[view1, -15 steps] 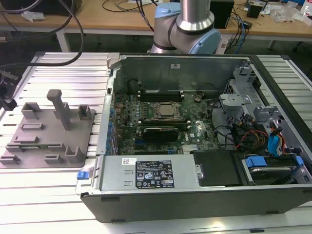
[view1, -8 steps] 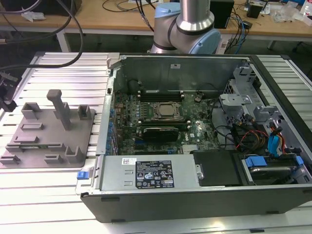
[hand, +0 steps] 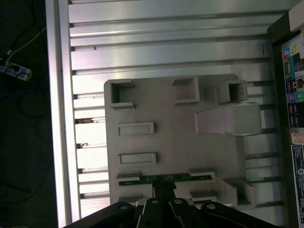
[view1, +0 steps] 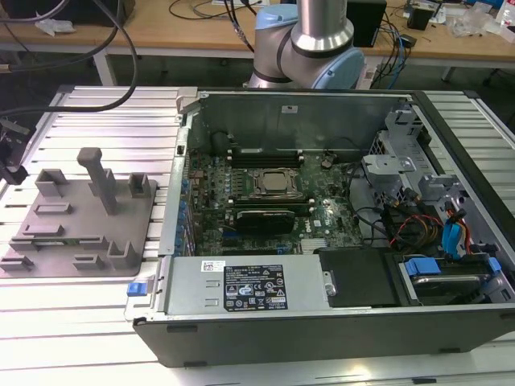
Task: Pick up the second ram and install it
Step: 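Pick up the second ram and move it above second insertion slot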
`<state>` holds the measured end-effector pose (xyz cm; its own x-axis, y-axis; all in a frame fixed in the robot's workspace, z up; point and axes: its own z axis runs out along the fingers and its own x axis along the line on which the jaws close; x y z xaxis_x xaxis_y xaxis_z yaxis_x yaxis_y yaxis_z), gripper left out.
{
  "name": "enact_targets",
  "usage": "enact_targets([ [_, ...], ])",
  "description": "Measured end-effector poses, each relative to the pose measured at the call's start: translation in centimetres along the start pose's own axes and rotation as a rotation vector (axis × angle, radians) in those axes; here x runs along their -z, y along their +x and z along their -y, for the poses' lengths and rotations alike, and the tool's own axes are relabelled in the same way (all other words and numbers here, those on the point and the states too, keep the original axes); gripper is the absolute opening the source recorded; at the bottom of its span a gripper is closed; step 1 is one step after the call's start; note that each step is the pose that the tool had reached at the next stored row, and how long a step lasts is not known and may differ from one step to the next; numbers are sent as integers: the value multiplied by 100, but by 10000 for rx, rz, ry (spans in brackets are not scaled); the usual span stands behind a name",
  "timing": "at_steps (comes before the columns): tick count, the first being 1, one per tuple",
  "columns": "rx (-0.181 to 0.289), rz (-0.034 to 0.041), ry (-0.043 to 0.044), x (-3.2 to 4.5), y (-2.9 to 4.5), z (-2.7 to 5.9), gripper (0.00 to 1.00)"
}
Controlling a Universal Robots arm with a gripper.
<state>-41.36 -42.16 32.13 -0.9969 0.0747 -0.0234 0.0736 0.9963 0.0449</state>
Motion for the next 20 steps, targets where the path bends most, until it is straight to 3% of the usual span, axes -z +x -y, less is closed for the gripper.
enact_targets([
  [7,327,-15,-8,0,0,0,8],
  [11,1371,-61,-23,0,1,0,8],
  [20,2715,-122,-50,0,3,0,8],
])
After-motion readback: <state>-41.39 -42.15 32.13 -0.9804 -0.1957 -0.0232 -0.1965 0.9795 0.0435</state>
